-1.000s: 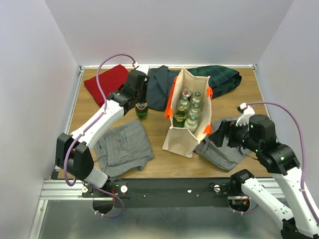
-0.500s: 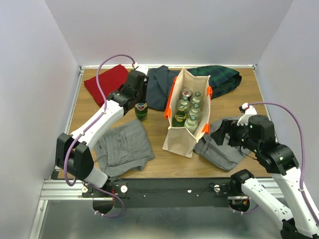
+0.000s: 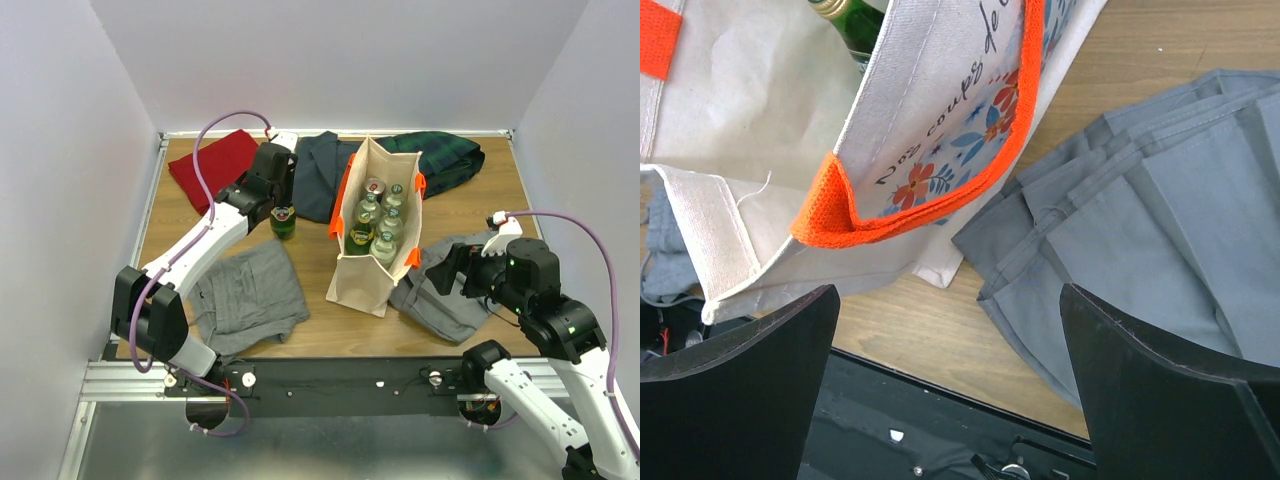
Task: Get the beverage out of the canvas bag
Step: Place the drink at the center of the board, then take out the drink from the canvas bag.
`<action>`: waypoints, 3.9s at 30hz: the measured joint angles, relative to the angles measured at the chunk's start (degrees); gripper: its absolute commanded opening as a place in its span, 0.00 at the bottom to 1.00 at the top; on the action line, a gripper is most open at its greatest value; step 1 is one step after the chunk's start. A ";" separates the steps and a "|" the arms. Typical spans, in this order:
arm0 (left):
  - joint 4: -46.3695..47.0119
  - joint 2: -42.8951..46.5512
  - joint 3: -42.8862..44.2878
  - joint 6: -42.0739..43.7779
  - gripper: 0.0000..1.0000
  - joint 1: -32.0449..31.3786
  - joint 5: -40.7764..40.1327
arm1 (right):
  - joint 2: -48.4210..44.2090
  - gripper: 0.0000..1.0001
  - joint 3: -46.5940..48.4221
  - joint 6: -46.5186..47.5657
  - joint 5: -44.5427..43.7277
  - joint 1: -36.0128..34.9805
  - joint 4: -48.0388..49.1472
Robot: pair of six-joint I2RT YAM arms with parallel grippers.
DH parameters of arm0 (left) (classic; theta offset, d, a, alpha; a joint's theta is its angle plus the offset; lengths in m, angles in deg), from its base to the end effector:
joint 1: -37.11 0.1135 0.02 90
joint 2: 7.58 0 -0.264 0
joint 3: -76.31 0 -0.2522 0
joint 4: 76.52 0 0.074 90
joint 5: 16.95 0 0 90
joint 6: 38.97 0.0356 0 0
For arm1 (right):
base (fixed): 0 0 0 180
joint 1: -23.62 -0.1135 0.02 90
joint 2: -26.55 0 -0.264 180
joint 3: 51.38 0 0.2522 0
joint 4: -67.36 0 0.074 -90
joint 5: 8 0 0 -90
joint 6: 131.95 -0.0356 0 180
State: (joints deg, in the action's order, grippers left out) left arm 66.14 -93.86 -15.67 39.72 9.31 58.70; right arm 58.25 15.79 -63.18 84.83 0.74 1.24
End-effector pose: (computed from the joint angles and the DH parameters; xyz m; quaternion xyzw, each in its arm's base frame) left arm 0.3077 -0.1522 0.3214 0.0700 0.8815 -0.0471 0.4645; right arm 0.0869 0.0386 0.3427 -0.0247 0.8683 0.2057 0.4507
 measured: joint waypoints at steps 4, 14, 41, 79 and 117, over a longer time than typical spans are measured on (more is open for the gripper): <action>1.66 -0.04 -0.26 0.33 0.00 0.11 0.02 | 0.00 1.00 -0.02 0.00 0.00 0.00 0.00; 6.32 -4.59 0.76 0.44 0.00 1.60 -0.22 | 0.26 1.00 -0.02 0.00 0.00 0.00 0.02; 9.38 -5.49 0.17 -4.26 0.41 1.97 -0.90 | 0.26 1.00 -0.11 -0.22 0.00 0.00 0.02; -2.25 4.61 12.81 -3.04 0.99 1.97 2.45 | 1.49 1.00 -0.11 0.31 1.53 0.00 0.00; -19.39 -5.66 30.82 1.68 0.99 -27.96 7.80 | 8.83 1.00 -1.49 1.95 18.69 0.00 4.61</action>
State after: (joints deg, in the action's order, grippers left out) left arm 46.76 -99.52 15.15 41.41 -18.64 66.50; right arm 67.08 14.30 -61.24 103.52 0.74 5.85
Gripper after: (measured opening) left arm 0.988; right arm 0.998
